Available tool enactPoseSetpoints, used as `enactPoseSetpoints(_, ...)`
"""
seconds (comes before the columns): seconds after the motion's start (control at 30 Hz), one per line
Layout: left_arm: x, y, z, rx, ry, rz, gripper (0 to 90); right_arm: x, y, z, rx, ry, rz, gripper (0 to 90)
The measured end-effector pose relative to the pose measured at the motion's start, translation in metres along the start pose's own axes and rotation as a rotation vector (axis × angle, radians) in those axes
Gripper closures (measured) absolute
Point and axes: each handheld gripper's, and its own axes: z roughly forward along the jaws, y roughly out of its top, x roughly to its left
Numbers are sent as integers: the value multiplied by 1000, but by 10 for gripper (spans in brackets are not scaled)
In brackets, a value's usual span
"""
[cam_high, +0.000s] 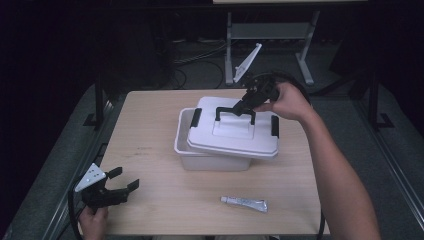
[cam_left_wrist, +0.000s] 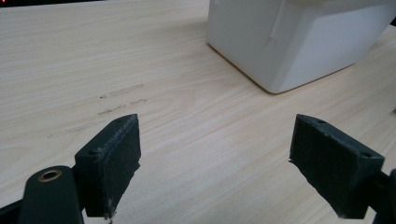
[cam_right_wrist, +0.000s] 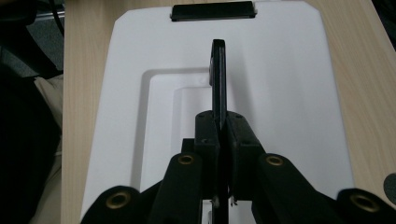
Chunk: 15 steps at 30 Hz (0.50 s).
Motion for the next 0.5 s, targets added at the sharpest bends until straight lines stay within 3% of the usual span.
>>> enactPoseSetpoints(0.5, -1, 0, 0, -3, 4, -3, 156, 13, -43, -30, -19, -48, 48, 839)
